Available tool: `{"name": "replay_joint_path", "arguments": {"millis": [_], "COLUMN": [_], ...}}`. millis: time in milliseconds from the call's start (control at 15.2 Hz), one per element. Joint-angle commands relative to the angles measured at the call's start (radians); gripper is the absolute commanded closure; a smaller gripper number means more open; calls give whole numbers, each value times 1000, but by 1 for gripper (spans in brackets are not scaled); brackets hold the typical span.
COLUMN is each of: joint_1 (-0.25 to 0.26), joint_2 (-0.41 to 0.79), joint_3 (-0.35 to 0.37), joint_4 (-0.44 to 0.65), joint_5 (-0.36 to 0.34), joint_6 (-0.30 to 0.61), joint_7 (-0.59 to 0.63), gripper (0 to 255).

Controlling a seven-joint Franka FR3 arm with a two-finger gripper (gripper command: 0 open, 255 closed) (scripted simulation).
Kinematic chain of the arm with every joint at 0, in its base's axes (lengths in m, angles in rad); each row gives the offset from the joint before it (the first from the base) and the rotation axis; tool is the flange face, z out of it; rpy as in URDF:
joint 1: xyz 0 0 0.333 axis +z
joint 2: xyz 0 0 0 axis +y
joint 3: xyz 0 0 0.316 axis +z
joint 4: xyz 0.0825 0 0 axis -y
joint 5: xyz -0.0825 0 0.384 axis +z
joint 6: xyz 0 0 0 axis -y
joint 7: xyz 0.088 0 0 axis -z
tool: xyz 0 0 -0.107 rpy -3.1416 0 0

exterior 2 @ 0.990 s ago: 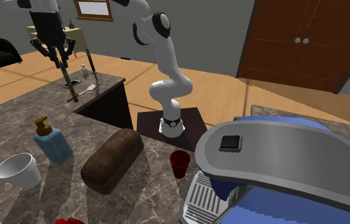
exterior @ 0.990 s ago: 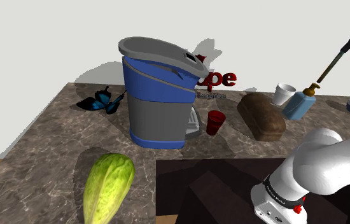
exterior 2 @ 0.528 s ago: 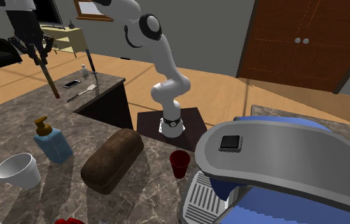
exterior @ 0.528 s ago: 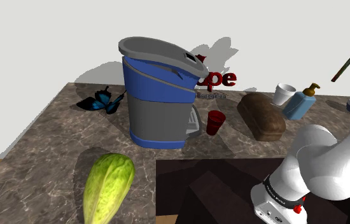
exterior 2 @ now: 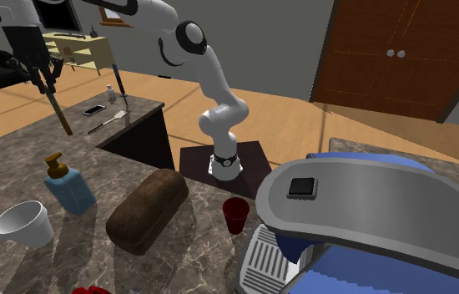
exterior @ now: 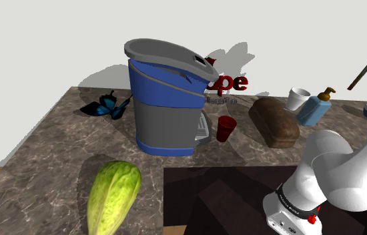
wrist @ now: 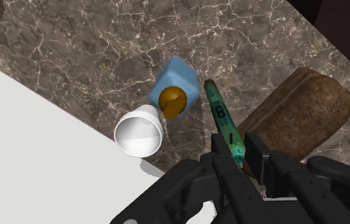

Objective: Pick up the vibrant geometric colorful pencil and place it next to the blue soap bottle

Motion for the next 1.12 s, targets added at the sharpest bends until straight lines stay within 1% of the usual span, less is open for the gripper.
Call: {"name": "replay_joint_path", "arguments": {"millis": [0, 198, 462, 726, 1056], "joint_1": [-44, -99, -157, -201, -242], "joint_2": [-2, -9, -21, -35, -54], "joint_3": [25, 58, 92, 115, 131], "joint_4": [-54, -127, -214, -292, -379], "joint_5": [3, 4, 0, -9, -23], "joint_6": [35, 83, 141, 196, 261], "joint_7": [1, 6, 13, 20, 30], "gripper": [255, 255, 255, 255, 255]}}
